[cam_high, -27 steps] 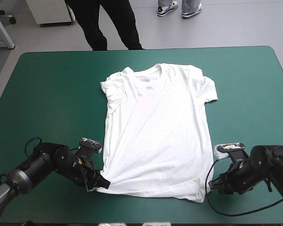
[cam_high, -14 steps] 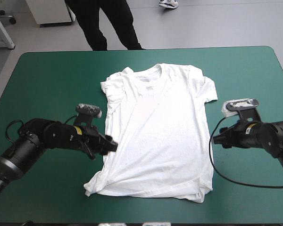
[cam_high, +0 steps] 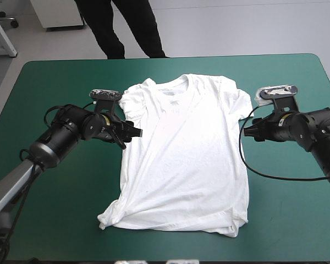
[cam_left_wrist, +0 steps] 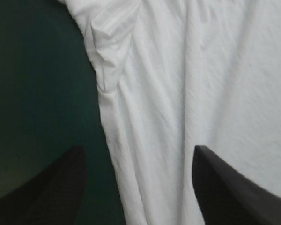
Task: Fold the cloth
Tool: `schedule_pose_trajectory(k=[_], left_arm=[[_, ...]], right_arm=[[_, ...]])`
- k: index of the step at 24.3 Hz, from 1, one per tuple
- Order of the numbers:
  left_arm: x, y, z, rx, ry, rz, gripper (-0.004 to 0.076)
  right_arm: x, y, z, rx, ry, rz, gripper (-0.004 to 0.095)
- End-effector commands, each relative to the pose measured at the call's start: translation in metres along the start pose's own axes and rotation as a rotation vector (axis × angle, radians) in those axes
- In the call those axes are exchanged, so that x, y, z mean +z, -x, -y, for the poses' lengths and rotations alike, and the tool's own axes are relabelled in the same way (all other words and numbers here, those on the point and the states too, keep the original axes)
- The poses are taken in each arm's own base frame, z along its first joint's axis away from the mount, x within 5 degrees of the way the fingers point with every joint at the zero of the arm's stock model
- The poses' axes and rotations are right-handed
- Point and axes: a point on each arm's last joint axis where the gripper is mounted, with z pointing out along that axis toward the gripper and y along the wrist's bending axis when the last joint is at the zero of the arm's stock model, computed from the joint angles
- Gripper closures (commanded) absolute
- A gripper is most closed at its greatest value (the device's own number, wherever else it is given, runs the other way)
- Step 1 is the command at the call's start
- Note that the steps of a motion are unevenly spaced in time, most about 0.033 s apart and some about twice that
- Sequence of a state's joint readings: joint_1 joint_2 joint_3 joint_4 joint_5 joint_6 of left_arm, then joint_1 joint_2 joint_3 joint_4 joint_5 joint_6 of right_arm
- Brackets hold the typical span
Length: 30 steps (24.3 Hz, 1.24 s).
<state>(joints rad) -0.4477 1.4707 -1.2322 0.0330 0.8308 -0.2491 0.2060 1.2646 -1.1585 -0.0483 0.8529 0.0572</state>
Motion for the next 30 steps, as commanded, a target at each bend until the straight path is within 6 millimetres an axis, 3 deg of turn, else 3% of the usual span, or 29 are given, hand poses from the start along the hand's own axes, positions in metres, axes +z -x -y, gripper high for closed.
schedule_pose_trajectory(k=[1,7,20,25,28,30], left_arm=[[0.002,0.012,-0.005,-0.049,0.003,0.043,0.0247],[0.040,0.011,-0.012,-0.059,0.045,-0.049,0.0247],[0.094,0.025,-0.017,-0.043,0.105,-0.149,0.0260],[0.108,0.029,-0.015,-0.053,0.107,-0.203,0.0435],[0.109,0.029,-0.015,-0.036,0.104,-0.200,0.0659],[0.110,0.029,-0.015,-0.026,0.102,-0.196,0.0731]], right_arm=[[-0.019,0.016,0.003,-0.011,-0.015,0.114,0.0304],[-0.019,0.016,0.004,-0.017,-0.023,0.115,0.0306],[-0.010,0.016,0.004,-0.026,-0.025,0.083,0.0331],[0.015,0.017,0.002,-0.029,-0.010,0.006,0.0331],[0.036,0.015,0.000,-0.043,0.005,-0.056,0.0331],[0.054,0.013,-0.002,-0.043,0.019,-0.108,0.0331]])
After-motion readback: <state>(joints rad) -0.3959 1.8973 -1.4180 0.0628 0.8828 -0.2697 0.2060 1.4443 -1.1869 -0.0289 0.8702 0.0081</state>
